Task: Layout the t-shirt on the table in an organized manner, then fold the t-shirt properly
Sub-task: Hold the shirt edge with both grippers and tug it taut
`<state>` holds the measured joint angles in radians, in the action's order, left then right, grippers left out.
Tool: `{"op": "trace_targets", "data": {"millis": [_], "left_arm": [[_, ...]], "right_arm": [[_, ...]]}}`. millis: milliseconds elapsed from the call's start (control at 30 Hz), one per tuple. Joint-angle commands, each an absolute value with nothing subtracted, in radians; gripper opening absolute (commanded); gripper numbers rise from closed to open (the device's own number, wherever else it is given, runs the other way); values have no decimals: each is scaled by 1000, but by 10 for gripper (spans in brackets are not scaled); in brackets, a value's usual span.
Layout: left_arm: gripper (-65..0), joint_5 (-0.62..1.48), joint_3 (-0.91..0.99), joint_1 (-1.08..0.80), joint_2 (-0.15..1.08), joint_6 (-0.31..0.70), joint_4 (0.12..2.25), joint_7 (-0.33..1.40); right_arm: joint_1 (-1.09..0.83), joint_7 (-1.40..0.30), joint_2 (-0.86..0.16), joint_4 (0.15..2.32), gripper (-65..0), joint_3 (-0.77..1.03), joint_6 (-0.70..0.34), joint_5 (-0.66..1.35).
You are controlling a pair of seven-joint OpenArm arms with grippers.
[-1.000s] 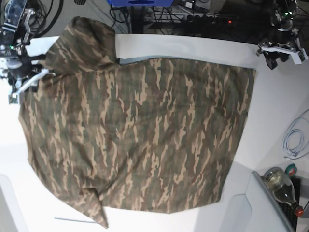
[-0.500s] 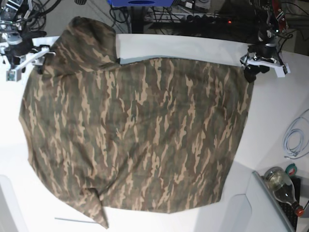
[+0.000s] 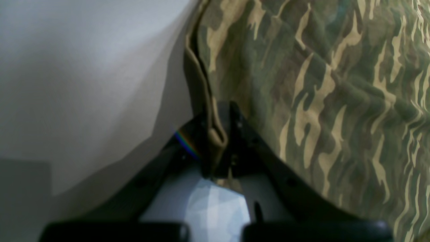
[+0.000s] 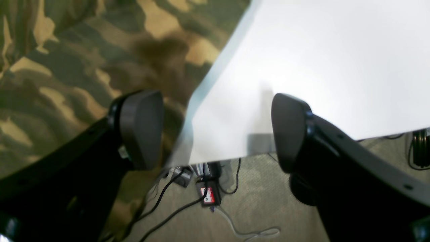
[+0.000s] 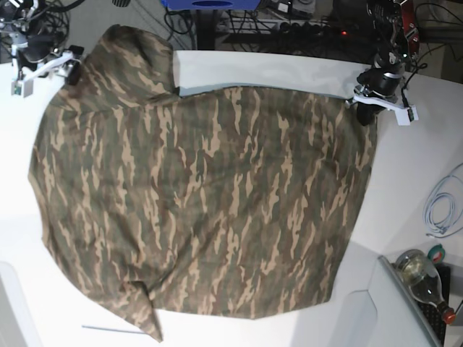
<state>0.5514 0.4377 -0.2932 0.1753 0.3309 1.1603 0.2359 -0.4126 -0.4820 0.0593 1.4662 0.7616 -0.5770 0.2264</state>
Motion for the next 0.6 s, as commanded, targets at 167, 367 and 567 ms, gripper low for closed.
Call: {"op": "trace_targets", "data": {"millis": [167, 367, 567], "left_arm": [[-650, 539, 438, -300, 183, 325, 1165, 265], [-650, 539, 438, -303, 183, 323, 1165, 265], [-650, 539, 440, -335, 185, 323, 1222, 265]], "right_arm": [[-424, -472, 51, 1455, -183, 690, -630, 232], [-427, -538, 54, 1460, -216, 664, -633, 231], [-447, -656, 53, 1535, -525, 657, -634, 231]]}}
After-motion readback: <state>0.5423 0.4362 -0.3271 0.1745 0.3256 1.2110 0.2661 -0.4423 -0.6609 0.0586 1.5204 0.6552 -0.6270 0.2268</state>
